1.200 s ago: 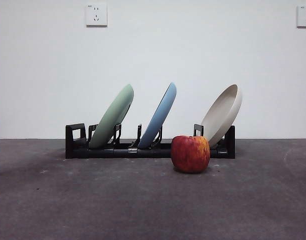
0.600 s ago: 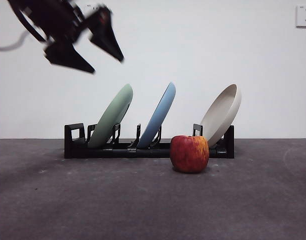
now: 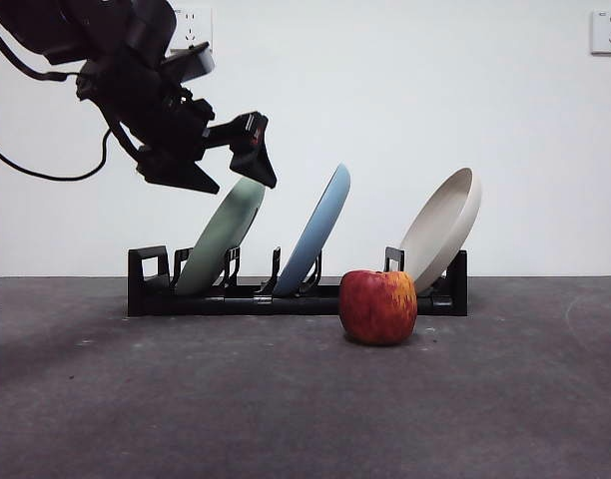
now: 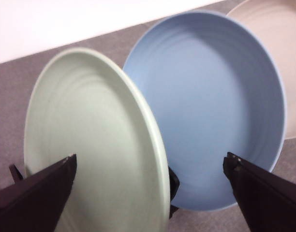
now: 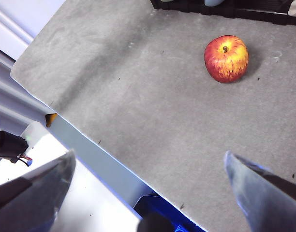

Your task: Take the green plate from the plate rack,put the plate on the table,take the apple from the table,put the apple in the plate

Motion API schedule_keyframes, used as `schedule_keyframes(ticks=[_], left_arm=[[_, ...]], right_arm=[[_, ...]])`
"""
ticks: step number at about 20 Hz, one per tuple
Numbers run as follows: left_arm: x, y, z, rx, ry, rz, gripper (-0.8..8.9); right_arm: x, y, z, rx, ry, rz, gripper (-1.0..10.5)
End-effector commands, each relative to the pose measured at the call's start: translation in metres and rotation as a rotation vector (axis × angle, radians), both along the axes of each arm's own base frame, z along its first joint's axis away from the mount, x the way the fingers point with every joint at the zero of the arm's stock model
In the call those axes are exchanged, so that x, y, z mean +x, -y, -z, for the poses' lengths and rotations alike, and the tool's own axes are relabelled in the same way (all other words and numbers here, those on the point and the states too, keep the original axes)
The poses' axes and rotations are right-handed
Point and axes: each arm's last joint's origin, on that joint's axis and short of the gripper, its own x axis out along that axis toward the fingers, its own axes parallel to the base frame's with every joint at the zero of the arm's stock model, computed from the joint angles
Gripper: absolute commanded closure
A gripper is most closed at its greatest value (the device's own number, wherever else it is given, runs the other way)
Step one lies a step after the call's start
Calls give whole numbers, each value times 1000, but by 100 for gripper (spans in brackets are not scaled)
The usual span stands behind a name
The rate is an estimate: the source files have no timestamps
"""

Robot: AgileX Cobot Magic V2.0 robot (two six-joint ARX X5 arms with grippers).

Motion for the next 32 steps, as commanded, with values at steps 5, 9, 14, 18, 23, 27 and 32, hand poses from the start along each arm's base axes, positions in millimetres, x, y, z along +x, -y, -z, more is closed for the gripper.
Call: schedule_keyframes(ticks=[5, 9, 14, 18, 23, 27, 32], left_arm=[[3, 3, 8, -6, -24, 32, 442], [2, 5, 8, -17, -28, 60, 665], [1, 6, 8, -51, -47, 72, 764], [2, 6, 7, -93, -62, 56, 824], [1, 6, 5, -144, -85, 48, 822], [-2, 3, -9, -172, -63, 40, 822], [-19, -4, -52, -203, 43, 49, 822]], right_arm=[[0, 0, -1, 10, -9, 6, 263], [0, 0, -1, 14, -12, 7, 263], [0, 0, -1, 14, -13, 7, 263], [0, 0, -1, 14, -13, 7, 263], [0, 0, -1, 14, -13, 7, 263], [0, 0, -1, 14, -12, 7, 263], [0, 0, -1, 14, -12, 7, 263]])
